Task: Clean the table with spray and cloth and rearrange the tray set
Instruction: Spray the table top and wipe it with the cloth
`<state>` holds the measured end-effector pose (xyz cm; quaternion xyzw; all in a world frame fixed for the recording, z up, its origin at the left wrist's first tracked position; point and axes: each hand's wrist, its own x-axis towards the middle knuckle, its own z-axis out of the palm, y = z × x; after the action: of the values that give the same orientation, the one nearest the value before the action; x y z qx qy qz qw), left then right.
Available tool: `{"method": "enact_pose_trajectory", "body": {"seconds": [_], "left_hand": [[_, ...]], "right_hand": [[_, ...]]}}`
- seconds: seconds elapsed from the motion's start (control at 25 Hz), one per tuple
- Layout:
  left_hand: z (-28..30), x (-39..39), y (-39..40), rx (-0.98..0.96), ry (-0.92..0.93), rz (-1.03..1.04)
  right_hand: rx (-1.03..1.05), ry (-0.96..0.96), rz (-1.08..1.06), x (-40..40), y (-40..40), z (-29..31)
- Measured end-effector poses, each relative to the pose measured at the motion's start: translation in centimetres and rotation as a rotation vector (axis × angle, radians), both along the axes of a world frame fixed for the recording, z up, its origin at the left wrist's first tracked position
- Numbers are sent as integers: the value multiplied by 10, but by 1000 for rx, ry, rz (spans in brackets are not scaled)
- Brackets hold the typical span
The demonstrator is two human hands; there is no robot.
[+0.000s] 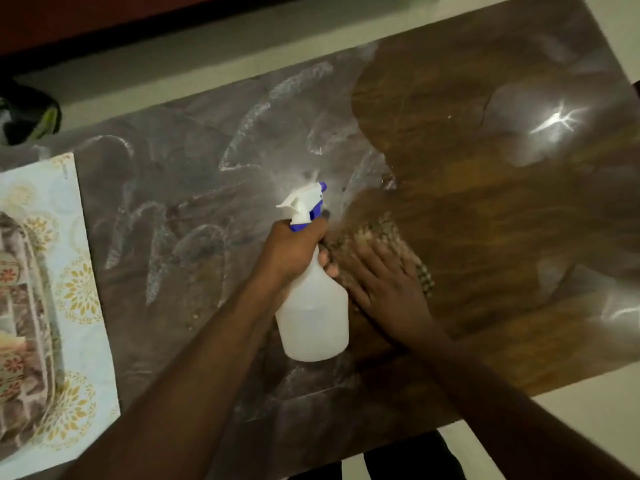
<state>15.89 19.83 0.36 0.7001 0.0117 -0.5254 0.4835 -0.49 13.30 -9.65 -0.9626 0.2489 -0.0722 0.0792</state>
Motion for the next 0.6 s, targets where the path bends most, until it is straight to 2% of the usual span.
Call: {"method": "enact_pose_trajectory", "body": {"seconds": [0.04,0.08,0.2,0.24,0.32,0.4,0.44,0.48,0.56,0.6], "left_hand": [[2,3,-7,18,20,-2],[3,7,-13,34,40,-8],[1,21,-25,66,38,-49],[0,23,-27,77,22,-52],[-3,24,-32,92,-5,-29],[-1,28,-36,86,-7,4],[-2,35,-38,81,12,14],[-2,43,-39,75,32,8],[-3,58,-45,56,42,-33],[-3,64,-49,45,35,-43]], "right_hand": [[-8,9,70,-22,-7,4],[-15,-1,38,-26,-25,5],[30,-4,-340,40,-64,5],[38,-4,-345,66,-61,3],[0,-34,-82,76,-46,-7],[-14,-16,217,48,-55,-6],[-25,-47,197,47,-73,-5],[-41,-46,78,58,-85,-3],[10,-52,-325,105,-95,1],[38,-59,-376,127,-88,2]]}}
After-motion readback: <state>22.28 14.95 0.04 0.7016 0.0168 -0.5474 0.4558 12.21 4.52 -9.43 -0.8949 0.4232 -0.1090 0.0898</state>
